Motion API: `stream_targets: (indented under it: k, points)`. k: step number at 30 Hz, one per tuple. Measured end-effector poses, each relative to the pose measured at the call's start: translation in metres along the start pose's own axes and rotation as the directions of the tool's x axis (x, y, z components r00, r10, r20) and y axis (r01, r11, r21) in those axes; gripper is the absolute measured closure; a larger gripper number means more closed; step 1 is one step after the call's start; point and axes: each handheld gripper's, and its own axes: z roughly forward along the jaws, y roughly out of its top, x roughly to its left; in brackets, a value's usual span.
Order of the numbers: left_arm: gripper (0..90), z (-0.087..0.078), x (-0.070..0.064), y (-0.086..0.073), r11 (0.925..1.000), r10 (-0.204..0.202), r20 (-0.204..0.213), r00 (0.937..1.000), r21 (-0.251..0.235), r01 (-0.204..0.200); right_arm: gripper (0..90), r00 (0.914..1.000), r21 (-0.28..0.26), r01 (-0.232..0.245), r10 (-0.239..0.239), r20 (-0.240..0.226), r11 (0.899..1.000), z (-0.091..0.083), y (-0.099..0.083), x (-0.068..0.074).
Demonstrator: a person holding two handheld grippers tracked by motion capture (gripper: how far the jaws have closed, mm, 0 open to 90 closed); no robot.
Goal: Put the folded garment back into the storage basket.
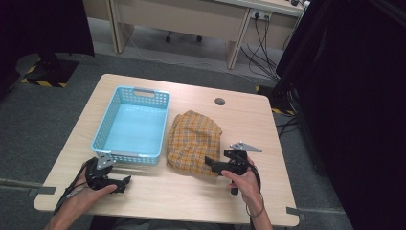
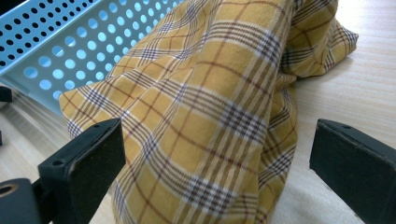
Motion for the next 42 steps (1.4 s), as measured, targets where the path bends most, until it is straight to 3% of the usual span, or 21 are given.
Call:
stream_targets:
  k: [29, 42]
  points:
    - [0.0, 0.000, 0.000, 0.000, 1.0000, 0.000, 0.000, 1.0000, 0.000, 0.000, 12.6, 0.9984, 0.009, -0.024, 0.024, -0.051, 1.000, 0.024, 0.017, -0.006]
    - [0.0, 0.000, 0.000, 0.000, 1.0000, 0.000, 0.000, 1.0000, 0.000, 0.000, 21.7, 0.9939, 0.012, -0.031, 0.032, -0.105, 0.999, 0.039, 0.027, -0.008]
